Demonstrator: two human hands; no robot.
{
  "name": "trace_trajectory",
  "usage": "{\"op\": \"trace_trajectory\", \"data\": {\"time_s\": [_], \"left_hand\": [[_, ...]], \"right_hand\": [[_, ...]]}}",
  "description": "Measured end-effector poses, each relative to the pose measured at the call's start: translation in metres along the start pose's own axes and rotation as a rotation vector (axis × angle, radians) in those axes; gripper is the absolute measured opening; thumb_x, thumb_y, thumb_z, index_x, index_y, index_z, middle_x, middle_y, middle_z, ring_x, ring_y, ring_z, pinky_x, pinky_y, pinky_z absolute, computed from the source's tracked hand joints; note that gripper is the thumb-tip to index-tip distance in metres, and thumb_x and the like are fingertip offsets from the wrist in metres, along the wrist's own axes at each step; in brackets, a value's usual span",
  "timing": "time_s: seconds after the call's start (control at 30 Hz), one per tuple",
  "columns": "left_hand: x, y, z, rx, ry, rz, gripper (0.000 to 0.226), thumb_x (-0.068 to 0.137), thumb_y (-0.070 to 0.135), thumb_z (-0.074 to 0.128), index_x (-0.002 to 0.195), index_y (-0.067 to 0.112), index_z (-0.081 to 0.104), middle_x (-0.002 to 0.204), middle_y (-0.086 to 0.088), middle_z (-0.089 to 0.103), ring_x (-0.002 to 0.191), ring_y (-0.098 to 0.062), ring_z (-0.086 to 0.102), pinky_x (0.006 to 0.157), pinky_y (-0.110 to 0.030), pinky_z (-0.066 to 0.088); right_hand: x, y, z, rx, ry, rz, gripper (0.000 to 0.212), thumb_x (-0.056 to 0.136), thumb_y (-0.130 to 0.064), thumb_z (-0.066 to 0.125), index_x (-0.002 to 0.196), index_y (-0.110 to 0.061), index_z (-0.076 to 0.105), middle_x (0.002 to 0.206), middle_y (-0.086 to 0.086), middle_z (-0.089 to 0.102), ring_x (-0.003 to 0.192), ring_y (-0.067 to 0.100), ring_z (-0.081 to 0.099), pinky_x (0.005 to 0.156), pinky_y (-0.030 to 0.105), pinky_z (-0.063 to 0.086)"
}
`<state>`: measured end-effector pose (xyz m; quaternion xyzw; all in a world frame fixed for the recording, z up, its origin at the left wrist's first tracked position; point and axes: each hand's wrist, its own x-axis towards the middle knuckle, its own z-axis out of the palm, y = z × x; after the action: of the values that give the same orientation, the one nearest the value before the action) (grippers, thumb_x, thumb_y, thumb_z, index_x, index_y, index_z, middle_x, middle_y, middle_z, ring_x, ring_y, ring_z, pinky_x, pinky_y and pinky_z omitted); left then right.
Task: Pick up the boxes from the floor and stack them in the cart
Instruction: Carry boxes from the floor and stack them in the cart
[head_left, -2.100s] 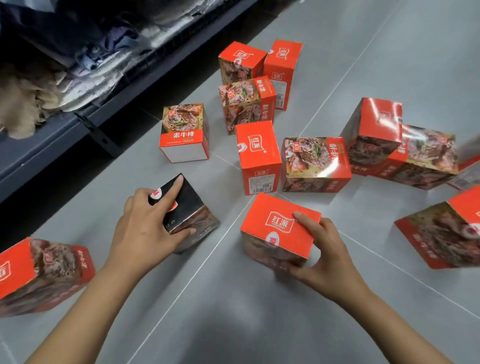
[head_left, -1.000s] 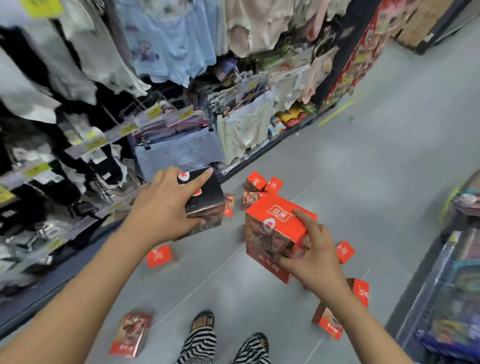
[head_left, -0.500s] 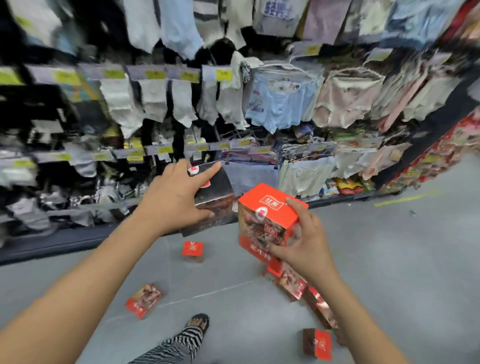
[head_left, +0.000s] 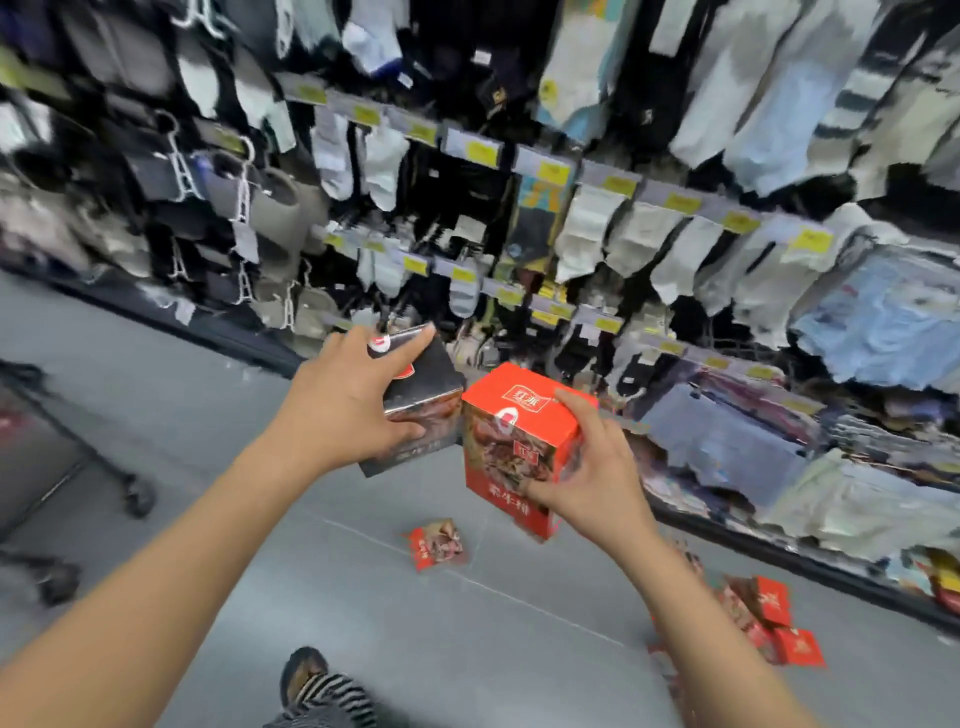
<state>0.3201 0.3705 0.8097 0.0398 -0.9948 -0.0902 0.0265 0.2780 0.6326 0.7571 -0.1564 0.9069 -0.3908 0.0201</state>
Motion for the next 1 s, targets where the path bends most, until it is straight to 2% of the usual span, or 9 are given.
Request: {"op": "trace_trajectory", "data": {"time_s": [0.07,0.23,0.37,0.4,0.53,0.63,0.73,0.9,1.0], "left_hand": [[-0.012,-0.051,-0.006,0.001,0.027,-0.083,0.099,0.069,0.059,0.074,0.148,0.048,0.015,0.123,-0.007,0.040,0.115,-0.029,0.038,0.081,-0.040,0.045],[-0.044,-0.180,-0.020,0.032,0.024,-0.250,0.099,0.069,0.058,0.074,0.149,0.046,0.017,0.113,-0.006,0.039,0.108,-0.028,0.040,0.081,-0.039,0.043],[-0.078,-0.276,-0.034,0.049,0.055,-0.353,0.098,0.068,0.054,0.076,0.149,0.041,0.023,0.110,-0.009,0.043,0.106,-0.032,0.043,0.081,-0.041,0.046],[-0.086,-0.297,-0.038,0.054,0.058,-0.387,0.097,0.068,0.054,0.076,0.149,0.040,0.025,0.109,-0.009,0.043,0.105,-0.032,0.043,0.080,-0.042,0.046],[-0.113,-0.375,-0.048,0.072,0.086,-0.514,0.098,0.065,0.055,0.077,0.148,0.039,0.029,0.111,-0.012,0.045,0.104,-0.036,0.045,0.077,-0.045,0.049],[-0.125,-0.421,-0.052,0.068,0.094,-0.610,0.097,0.066,0.059,0.075,0.148,0.040,0.028,0.114,-0.013,0.044,0.108,-0.035,0.043,0.078,-0.046,0.049],[-0.132,-0.463,-0.054,0.052,0.147,-0.693,0.097,0.063,0.055,0.078,0.147,0.038,0.032,0.107,-0.012,0.044,0.101,-0.034,0.045,0.074,-0.042,0.048],[-0.127,-0.537,-0.056,0.046,0.124,-0.855,0.100,0.066,0.055,0.077,0.149,0.043,0.023,0.113,-0.010,0.043,0.107,-0.032,0.041,0.076,-0.041,0.046],[-0.118,-0.581,-0.059,0.052,0.114,-0.955,0.100,0.067,0.056,0.077,0.149,0.043,0.021,0.115,-0.012,0.043,0.108,-0.033,0.042,0.081,-0.043,0.047]], "right_hand": [[0.021,-0.033,0.038,0.012,-0.070,-0.049,0.095,0.058,-0.022,0.084,0.137,-0.046,0.037,0.112,0.001,0.045,0.087,-0.001,0.035,0.076,-0.004,0.028],[0.069,-0.115,0.149,0.034,-0.214,-0.143,0.096,0.057,-0.026,0.087,0.138,-0.044,0.038,0.116,0.003,0.047,0.090,-0.002,0.038,0.077,-0.004,0.027],[0.087,-0.187,0.234,0.115,-0.306,-0.190,0.094,0.058,-0.016,0.087,0.137,-0.036,0.041,0.113,0.007,0.048,0.086,-0.027,0.040,0.071,-0.004,0.031],[0.090,-0.203,0.253,0.128,-0.331,-0.202,0.094,0.057,-0.015,0.087,0.137,-0.036,0.042,0.111,0.007,0.048,0.084,-0.028,0.040,0.070,-0.004,0.031],[0.105,-0.252,0.316,0.123,-0.434,-0.260,0.095,0.054,-0.020,0.087,0.135,-0.042,0.041,0.111,0.004,0.051,0.086,-0.020,0.044,0.070,-0.003,0.031],[0.127,-0.283,0.355,0.100,-0.521,-0.304,0.096,0.053,-0.022,0.086,0.135,-0.045,0.041,0.115,0.001,0.050,0.089,-0.007,0.044,0.075,-0.002,0.031],[0.158,-0.317,0.399,0.094,-0.594,-0.380,0.096,0.052,-0.023,0.086,0.134,-0.044,0.041,0.117,-0.001,0.051,0.103,0.007,0.048,0.078,0.000,0.032],[0.215,-0.382,0.475,0.104,-0.710,-0.501,0.094,0.054,-0.018,0.086,0.134,-0.040,0.042,0.115,-0.006,0.050,0.106,0.009,0.043,0.083,0.015,0.032],[0.253,-0.421,0.519,0.121,-0.794,-0.549,0.094,0.056,-0.016,0.086,0.135,-0.040,0.042,0.112,-0.005,0.049,0.104,0.009,0.044,0.079,0.001,0.031]]}}
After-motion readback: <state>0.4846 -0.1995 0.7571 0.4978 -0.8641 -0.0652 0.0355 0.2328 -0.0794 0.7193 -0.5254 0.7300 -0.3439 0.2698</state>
